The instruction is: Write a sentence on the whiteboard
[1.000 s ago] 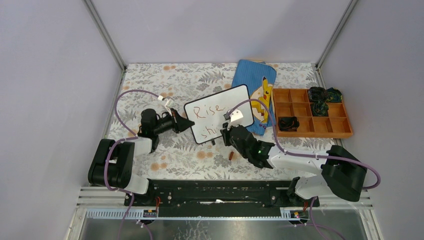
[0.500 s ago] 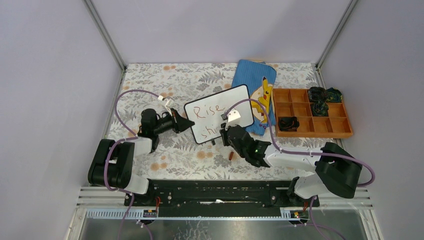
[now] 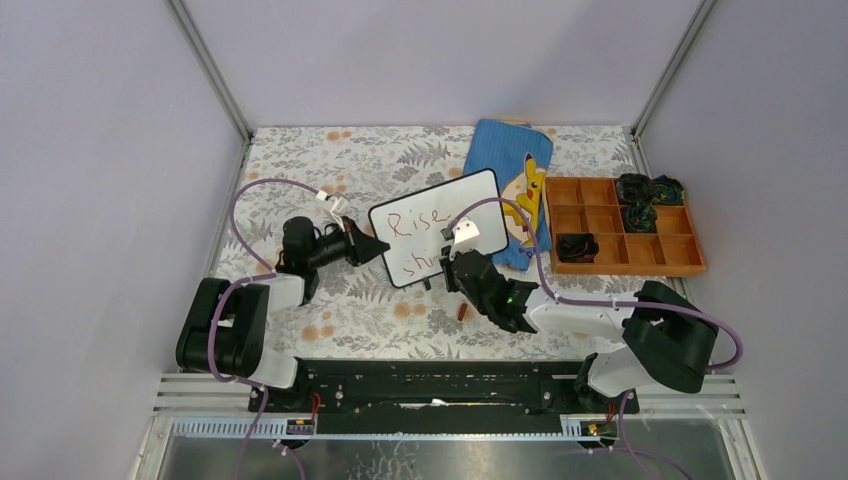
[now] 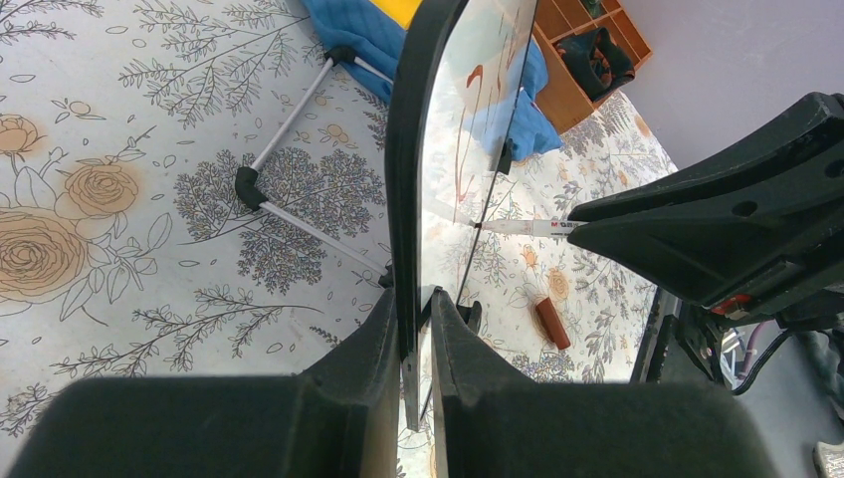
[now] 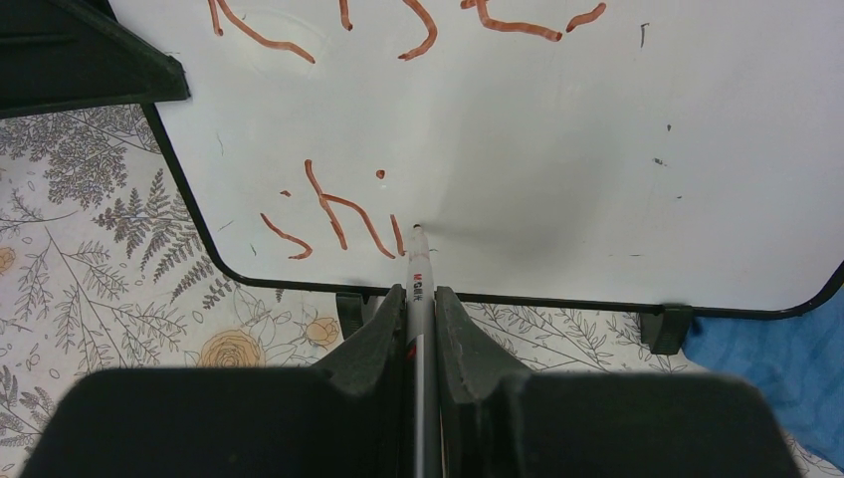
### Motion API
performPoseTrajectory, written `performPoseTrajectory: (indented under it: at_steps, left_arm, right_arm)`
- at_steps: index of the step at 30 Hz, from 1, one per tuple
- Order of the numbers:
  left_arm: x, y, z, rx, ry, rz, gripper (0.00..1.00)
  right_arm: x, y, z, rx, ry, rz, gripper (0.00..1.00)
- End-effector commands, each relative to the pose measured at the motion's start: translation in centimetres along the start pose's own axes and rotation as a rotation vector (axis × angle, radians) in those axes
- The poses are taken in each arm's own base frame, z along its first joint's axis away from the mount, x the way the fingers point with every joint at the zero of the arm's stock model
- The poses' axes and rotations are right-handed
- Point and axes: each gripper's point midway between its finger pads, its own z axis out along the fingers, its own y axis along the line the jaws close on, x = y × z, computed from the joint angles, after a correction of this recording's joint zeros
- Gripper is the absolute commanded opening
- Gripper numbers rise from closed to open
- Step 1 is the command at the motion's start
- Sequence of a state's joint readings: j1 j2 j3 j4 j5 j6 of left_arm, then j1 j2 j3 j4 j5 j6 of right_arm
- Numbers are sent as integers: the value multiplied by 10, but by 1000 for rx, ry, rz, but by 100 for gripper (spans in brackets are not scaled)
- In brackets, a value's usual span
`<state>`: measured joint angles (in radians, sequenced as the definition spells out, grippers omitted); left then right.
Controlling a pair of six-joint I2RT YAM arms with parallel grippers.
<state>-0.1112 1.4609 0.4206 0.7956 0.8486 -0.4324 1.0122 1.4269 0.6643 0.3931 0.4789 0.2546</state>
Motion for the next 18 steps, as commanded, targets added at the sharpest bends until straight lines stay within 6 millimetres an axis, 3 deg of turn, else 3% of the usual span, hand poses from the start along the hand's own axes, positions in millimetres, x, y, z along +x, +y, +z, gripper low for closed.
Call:
performPoseTrajectory:
  at_steps: [1, 10, 18]
  left_arm:
    - [32, 11, -1, -57, 91, -42, 0]
    - [31, 11, -1, -56, 91, -40, 0]
    - [32, 11, 0, -56, 92, -39, 0]
  right_arm:
    - [-15, -4, 1, 21, -42, 25, 0]
    - [2, -6, -2, 15, -7, 34, 0]
    - [-4, -5, -2, 13, -19, 38, 0]
